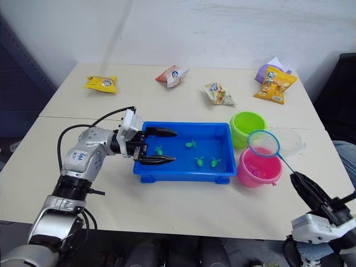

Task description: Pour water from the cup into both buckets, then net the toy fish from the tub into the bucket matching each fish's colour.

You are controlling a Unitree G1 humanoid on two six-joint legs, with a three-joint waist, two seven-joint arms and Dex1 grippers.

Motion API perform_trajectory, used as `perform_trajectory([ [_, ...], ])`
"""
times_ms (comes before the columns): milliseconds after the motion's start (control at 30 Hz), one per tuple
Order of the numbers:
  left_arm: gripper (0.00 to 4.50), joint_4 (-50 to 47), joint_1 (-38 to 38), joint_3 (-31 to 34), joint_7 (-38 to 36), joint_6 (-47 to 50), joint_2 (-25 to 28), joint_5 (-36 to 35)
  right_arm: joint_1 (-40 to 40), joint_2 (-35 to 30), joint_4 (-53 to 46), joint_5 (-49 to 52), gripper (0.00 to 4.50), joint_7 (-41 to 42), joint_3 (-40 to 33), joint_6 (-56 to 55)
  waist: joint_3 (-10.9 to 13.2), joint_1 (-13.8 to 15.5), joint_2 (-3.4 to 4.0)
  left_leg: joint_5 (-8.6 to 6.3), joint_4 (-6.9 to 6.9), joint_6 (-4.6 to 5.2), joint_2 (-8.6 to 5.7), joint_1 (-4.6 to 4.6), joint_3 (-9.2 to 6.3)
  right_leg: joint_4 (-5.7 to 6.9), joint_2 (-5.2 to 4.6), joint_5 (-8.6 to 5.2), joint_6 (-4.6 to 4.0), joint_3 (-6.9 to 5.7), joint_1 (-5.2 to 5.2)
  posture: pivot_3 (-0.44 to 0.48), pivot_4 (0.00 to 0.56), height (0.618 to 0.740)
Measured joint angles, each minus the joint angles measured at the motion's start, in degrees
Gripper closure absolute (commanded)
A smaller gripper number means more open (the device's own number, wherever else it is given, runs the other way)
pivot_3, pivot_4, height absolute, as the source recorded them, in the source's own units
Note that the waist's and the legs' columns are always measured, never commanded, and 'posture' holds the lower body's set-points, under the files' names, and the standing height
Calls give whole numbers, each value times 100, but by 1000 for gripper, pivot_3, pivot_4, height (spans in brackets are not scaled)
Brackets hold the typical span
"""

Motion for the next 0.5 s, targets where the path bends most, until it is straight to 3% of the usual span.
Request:
perform_trajectory([
  [100, 23, 200, 15, 83, -65, -65, 195, 8, -172, -675, -835, 1442, 4500, 901, 348, 1266, 0, -19, -1, 0, 1, 2, 5, 0, -8, 1, 1, 0, 0, -7, 2, 0, 150, 738],
  [200, 23, 440, 115, 101, -168, -230, 322, 85, -791, -1272, -1274, 2214, 4500, 1425, 715, 3040, 0, -18, -1, -3, 8, 10, 3, -6, -8, 1, -5, 1, 1, -7, 1, 0, 150, 738],
  [300, 23, 570, 255, 142, -201, -345, 361, 126, -1743, -1618, -1599, 2453, 4500, 1638, 1207, 4662, 1, 18, -2, -6, 8, 13, 3, -21, -20, -9, -7, 1, 0, -18, -6, 0, 150, 738],
  [433, 23, 575, 339, 200, -215, -394, 377, 128, -2406, -1818, -1707, 2400, 4500, 1827, 1720, 5518, 2, 84, -2, -8, 8, 15, 2, -31, -20, -15, -9, 1, 0, -20, -13, 0, 150, 738],
  [500, 23, 571, 394, 225, -213, -429, 395, 133, -3144, -2271, -1666, 1957, 4500, 2323, 2549, 6064, 2, 116, -1, -12, 16, 20, 1, -33, -19, -16, -10, 1, 1, -20, -13, 0, 150, 738],
])
